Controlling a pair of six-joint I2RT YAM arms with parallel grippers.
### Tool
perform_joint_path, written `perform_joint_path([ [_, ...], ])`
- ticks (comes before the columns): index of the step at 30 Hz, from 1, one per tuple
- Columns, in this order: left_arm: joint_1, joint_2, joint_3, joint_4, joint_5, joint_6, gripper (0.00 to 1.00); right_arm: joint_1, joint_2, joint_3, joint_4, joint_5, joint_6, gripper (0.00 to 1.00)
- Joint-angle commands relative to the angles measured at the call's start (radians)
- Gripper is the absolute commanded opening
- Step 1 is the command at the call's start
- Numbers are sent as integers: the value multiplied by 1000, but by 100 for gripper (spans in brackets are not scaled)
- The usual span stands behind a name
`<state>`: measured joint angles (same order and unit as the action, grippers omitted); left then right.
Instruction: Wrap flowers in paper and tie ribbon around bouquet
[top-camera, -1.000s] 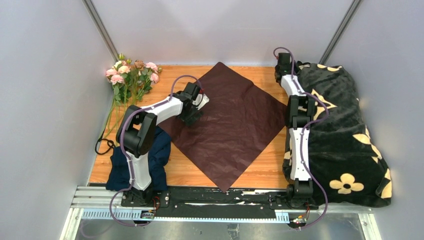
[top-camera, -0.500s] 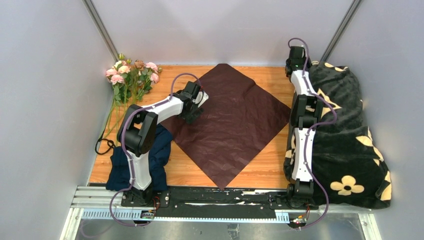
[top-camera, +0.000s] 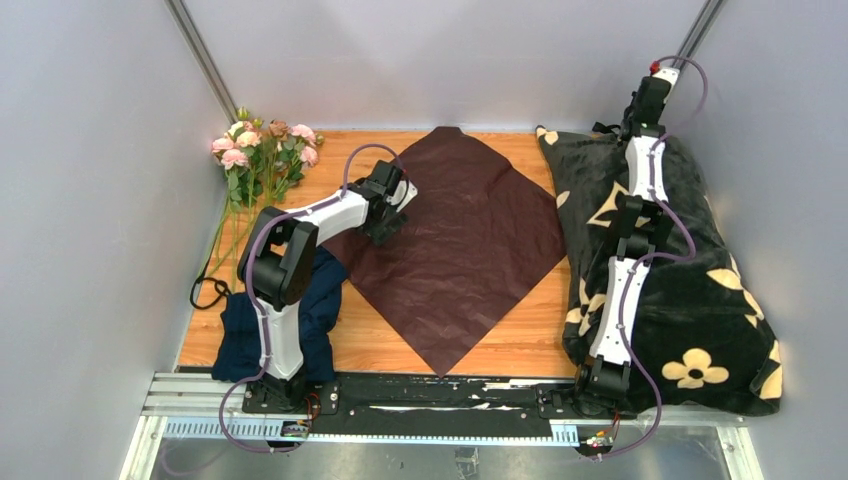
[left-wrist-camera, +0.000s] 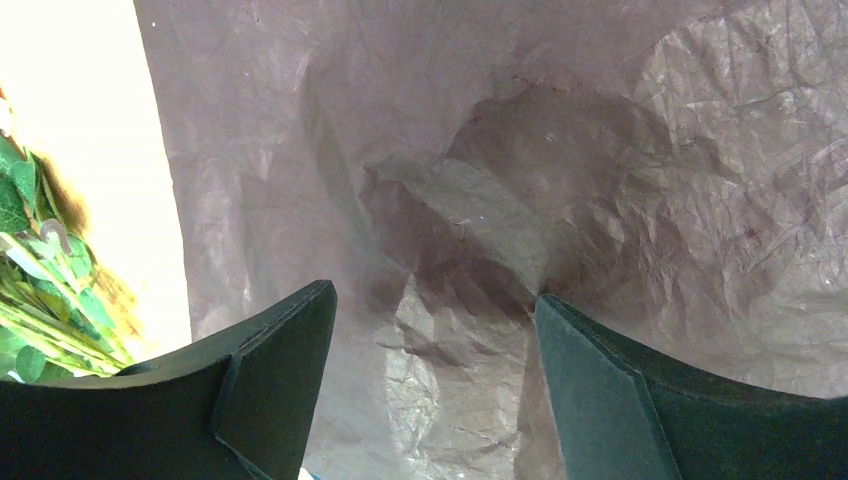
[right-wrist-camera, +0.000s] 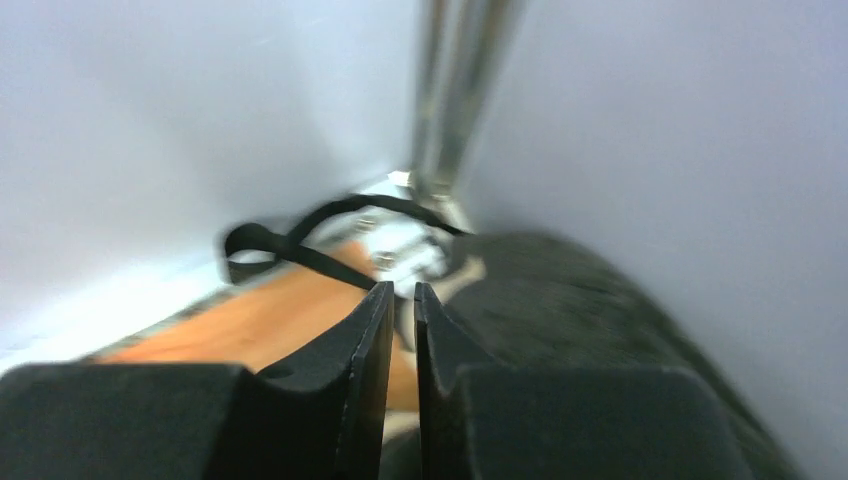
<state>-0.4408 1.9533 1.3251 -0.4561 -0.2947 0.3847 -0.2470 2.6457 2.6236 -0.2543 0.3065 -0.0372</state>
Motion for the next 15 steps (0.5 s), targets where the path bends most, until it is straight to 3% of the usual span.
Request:
perform_joint_path([
  [1, 10, 40, 21, -48, -28, -10, 82, -22, 65, 61, 169, -409, 385, 19],
  [6, 32, 18, 43, -72, -32, -22, 82, -22, -110, -87, 288, -354, 368, 20],
  [11, 34, -8, 74, -109, -15, -38, 82, -42, -77, 20, -11, -182, 315, 19],
  [15, 33, -32, 107, -147, 12, -47, 82, -42, -155, -75, -152, -39, 165, 15],
])
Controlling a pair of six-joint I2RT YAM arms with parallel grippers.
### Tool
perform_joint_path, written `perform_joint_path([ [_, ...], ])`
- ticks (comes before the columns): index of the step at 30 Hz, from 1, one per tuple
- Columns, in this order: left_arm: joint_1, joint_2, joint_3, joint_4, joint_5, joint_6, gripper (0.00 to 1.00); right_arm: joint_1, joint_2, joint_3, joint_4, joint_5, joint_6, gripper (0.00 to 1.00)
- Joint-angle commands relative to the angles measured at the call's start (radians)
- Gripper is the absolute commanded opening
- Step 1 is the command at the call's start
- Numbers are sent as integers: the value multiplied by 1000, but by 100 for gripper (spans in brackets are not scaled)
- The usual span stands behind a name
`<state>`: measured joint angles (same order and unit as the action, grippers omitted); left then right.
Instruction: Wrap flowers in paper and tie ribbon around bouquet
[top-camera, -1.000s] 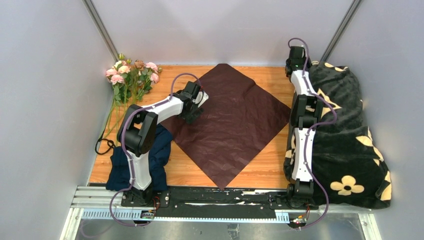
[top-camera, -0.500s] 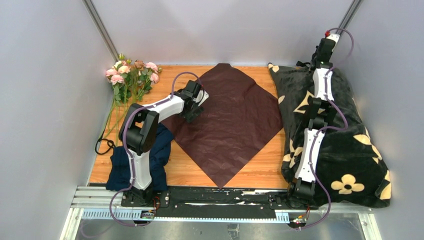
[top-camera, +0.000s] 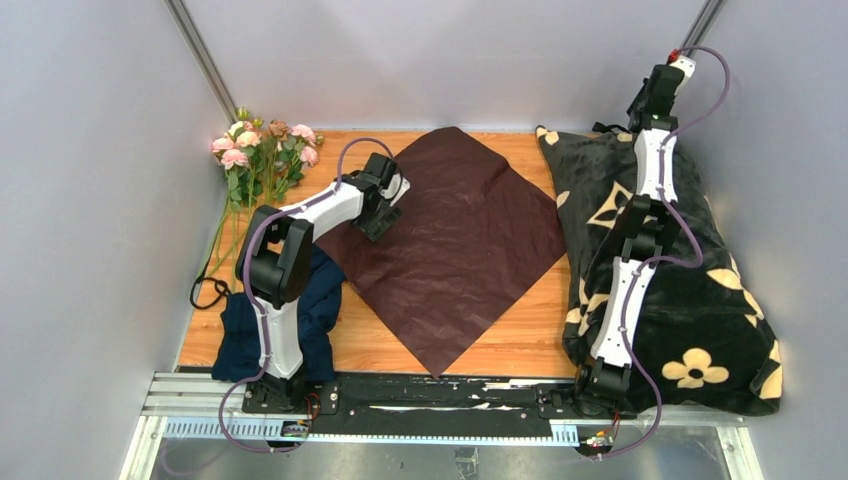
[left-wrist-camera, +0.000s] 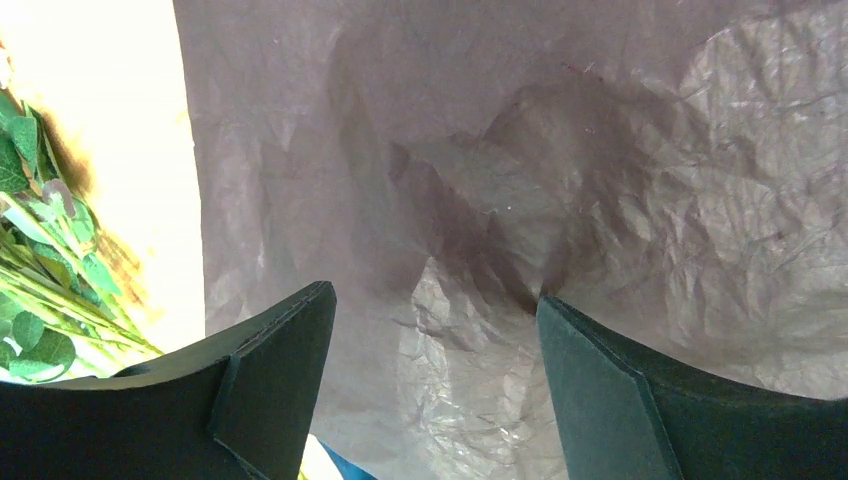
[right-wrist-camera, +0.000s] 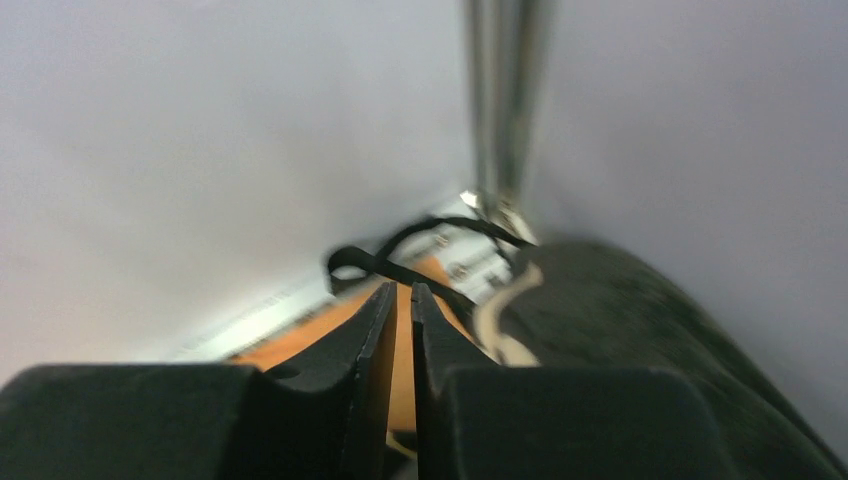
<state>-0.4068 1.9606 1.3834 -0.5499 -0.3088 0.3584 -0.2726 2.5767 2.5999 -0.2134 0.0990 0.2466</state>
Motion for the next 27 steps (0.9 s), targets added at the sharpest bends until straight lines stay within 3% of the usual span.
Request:
perform_joint_path([
  [1, -1, -46, 61, -61, 31, -21, 83, -18, -111, -68, -221, 256, -180, 14],
  [5, -5, -44, 122, -103, 20, -28, 83, -47, -155, -58, -346, 458, -365, 10],
  [11, -38, -31, 168, -134, 15, -59, 83, -73, -229, -204, -389, 699, -583, 1],
  [16, -79, -34, 179, -146, 7, -57, 83, -119, -202, -268, -468, 710, -632, 0],
  [22, -96, -56, 180, -160, 7, -56, 83, -62, -215, -389, -563, 324, -680, 0],
  [27, -97, -35, 271, -213, 62, -49, 84, 74, -351, -492, -552, -296, -672, 0],
])
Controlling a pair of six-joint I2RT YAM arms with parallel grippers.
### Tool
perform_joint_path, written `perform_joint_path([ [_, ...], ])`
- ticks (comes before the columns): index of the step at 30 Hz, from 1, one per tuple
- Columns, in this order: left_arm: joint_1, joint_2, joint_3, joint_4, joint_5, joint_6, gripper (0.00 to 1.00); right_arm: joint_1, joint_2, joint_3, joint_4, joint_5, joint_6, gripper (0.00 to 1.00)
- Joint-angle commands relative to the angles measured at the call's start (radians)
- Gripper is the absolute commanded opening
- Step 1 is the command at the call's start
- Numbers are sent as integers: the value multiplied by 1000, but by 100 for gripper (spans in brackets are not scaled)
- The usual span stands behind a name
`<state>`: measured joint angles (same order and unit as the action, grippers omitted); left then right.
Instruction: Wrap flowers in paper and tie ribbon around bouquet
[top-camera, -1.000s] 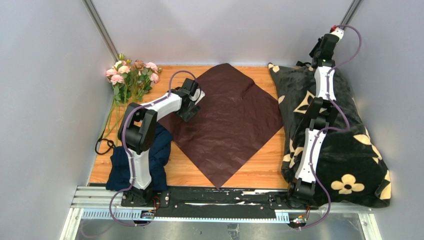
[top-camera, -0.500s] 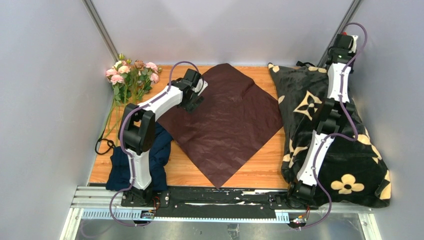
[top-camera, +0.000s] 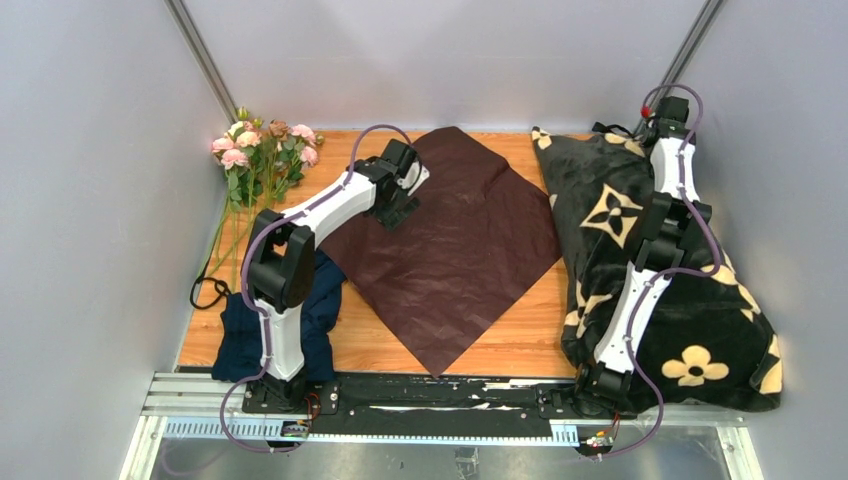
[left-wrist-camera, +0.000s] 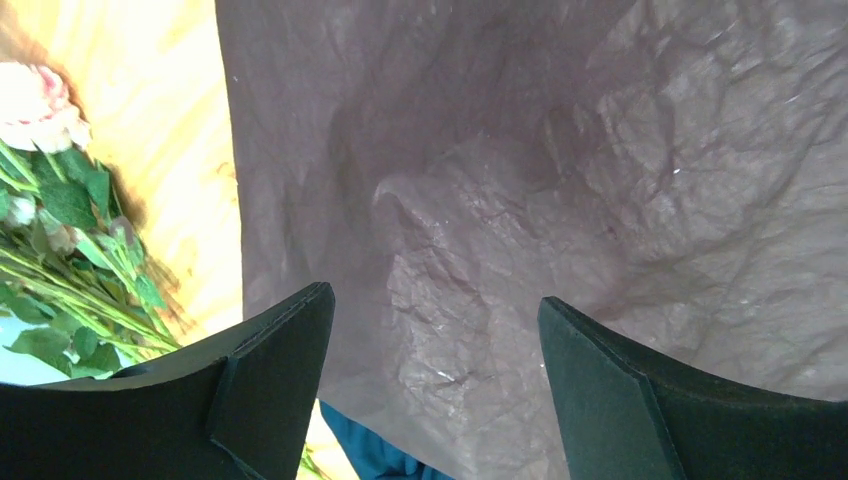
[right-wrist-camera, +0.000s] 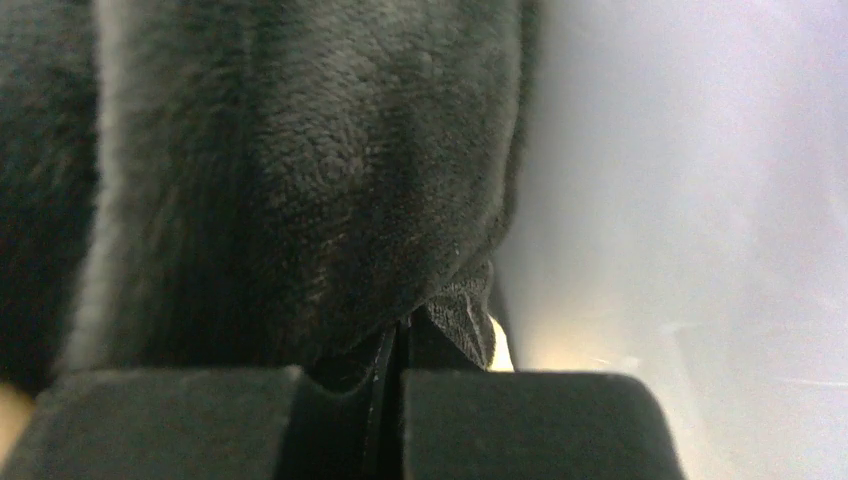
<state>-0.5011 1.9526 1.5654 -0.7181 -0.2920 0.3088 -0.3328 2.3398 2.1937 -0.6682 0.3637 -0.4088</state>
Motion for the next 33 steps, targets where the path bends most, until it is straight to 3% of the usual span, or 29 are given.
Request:
perform_joint_path([
  [1, -4, -17, 127, -45, 69, 13, 84, 169, -136, -112, -77, -636, -14, 0],
  [5, -15, 77, 320, -44, 134, 36, 83, 277, -163, -151, -22, -810, 64, 0],
  [12, -61, 249, 601, -6, 215, 13, 82, 420, -113, -68, -41, -813, 91, 0],
  [16, -69, 234, 571, 76, 261, -29, 82, 366, -94, 119, -84, -777, 103, 0],
  [19, -69, 212, 512, 107, 237, -30, 82, 225, -80, 221, 11, -782, 233, 3],
  [22, -70, 197, 472, 117, 225, -26, 82, 105, -39, 220, 206, -707, 439, 15],
  [25, -69, 192, 471, 114, 213, -19, 82, 24, 81, 289, 339, -713, 683, 39],
  [28, -68, 196, 479, 102, 196, -10, 82, 9, 231, 436, 383, -713, 865, 54],
  [30, -69, 200, 480, 92, 181, -6, 82, 12, 275, 420, 468, -718, 987, 58],
  [31, -69, 203, 479, 86, 172, -4, 82, 18, 291, 389, 503, -699, 1048, 67],
  [33, -69, 210, 475, 79, 150, -3, 82, 38, 325, 380, 502, -655, 1074, 71],
])
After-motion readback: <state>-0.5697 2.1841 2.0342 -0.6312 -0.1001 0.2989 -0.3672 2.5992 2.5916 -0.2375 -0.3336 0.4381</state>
